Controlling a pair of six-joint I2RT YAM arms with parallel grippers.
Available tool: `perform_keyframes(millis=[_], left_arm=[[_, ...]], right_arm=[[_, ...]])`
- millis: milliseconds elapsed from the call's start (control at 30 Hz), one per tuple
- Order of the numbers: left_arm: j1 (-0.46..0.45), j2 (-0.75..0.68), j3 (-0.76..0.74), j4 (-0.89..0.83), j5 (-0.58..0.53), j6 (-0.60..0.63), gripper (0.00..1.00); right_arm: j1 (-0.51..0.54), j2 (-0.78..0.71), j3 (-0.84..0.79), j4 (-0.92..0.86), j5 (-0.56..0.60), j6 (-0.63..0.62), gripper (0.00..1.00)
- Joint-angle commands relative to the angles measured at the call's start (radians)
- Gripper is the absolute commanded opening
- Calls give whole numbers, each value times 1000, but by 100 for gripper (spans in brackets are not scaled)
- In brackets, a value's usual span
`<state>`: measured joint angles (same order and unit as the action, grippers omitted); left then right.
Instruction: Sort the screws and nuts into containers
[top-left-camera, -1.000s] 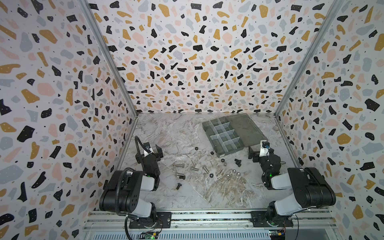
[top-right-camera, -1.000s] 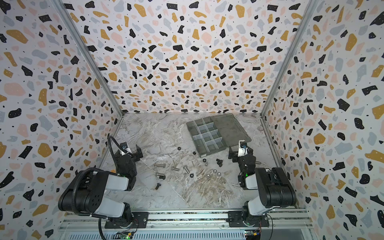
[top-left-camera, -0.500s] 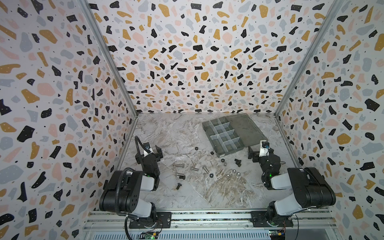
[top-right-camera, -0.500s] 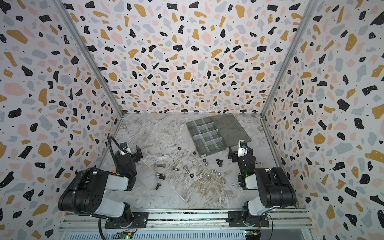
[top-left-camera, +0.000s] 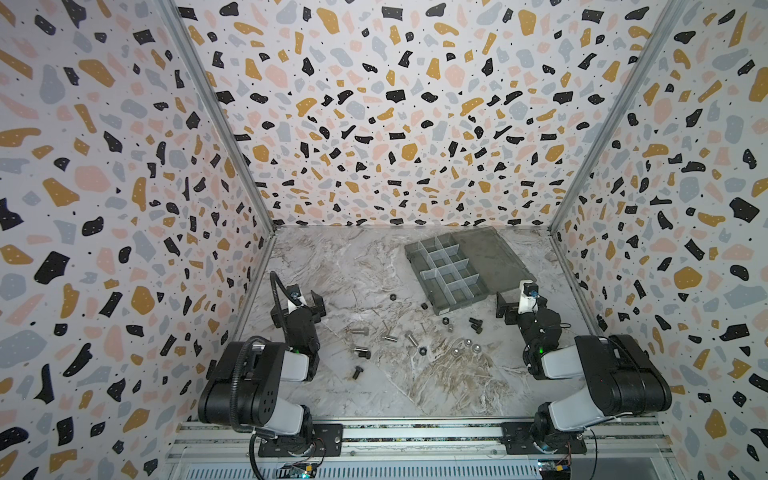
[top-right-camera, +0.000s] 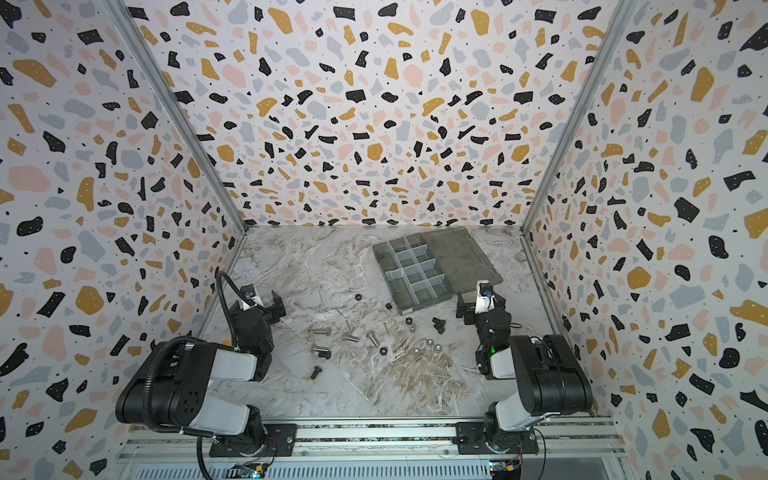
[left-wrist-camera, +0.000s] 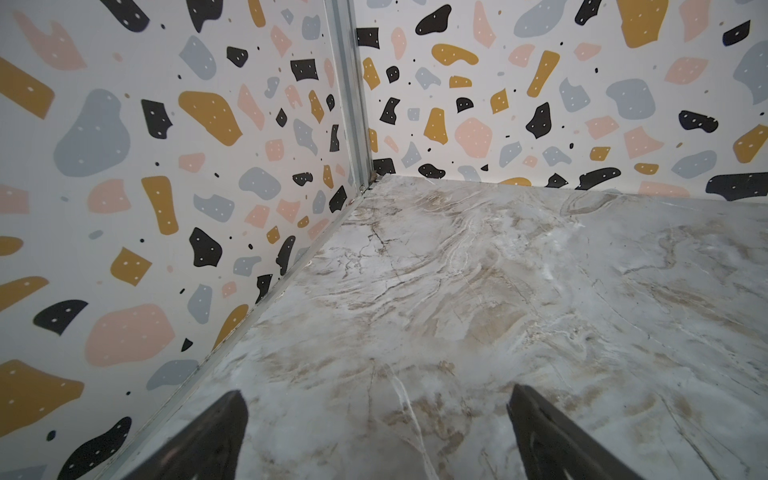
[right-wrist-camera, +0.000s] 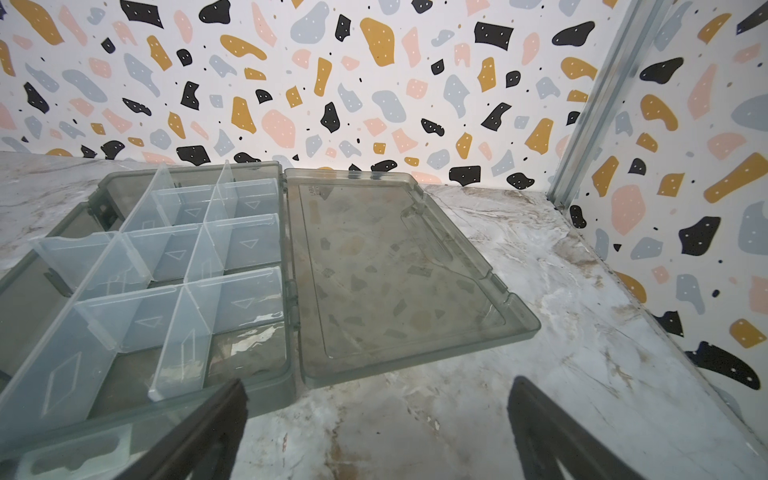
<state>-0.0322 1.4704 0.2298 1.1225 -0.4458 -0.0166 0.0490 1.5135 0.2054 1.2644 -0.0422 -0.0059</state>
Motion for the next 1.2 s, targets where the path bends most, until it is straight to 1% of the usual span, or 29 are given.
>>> perform_keyframes(millis=[0,67,133,200,233,267,333,367,400,433,467,500,533,567,633,700,733,867,1000,1033,1100,1167], left_arm=[[21,-14,132,-166,23,-13,100],[44,19,185,-236,66,-26,100],[63,3,158,-207,103,-35,99],[63,-20,102,-123,102,-39,100],[63,-19,104,-122,103,-38,100],[63,-15,114,-138,104,-36,100],[63,-12,120,-150,107,-35,100],[63,-14,117,-145,110,-33,100],[63,-15,116,-141,113,-32,100],[63,-14,115,-137,121,-29,100],[63,-15,112,-132,129,-24,100],[63,-13,111,-127,138,-22,100],[63,-13,110,-124,148,-19,100],[63,-11,110,-124,158,-15,100],[63,-11,111,-126,165,-11,100],[63,-13,111,-129,165,-13,100],[63,-15,112,-129,164,-11,100],[62,-51,155,-215,164,-10,100],[54,-139,251,-439,204,-21,100],[51,-156,285,-502,225,-31,100],[42,-182,333,-587,258,-79,100],[32,-204,383,-695,334,-152,96]], right_arm=[[-5,-6,5,4,-13,1,99],[-6,-7,4,5,-14,0,99],[-5,-10,3,5,-11,0,99],[3,-12,-1,7,-2,-7,99],[11,-14,-3,13,10,-11,99],[26,-25,1,5,50,-12,99],[77,-97,36,-115,203,-22,99],[115,-137,81,-213,308,-34,99],[163,-165,138,-327,444,-43,99],[228,-182,221,-477,634,-32,99],[276,-189,310,-629,742,4,99],[301,-193,398,-785,743,55,99],[315,-197,498,-969,681,120,99],[319,-194,595,-1139,594,200,99],[319,-184,710,-1312,439,268,99],[319,-182,784,-1447,366,336,99],[319,-189,806,-1494,330,339,99],[319,-251,802,-1558,208,337,99],[321,-296,825,-1605,106,337,99],[318,-306,829,-1611,67,345,99],[301,-318,837,-1619,-50,364,99],[281,-316,836,-1617,-171,395,99]])
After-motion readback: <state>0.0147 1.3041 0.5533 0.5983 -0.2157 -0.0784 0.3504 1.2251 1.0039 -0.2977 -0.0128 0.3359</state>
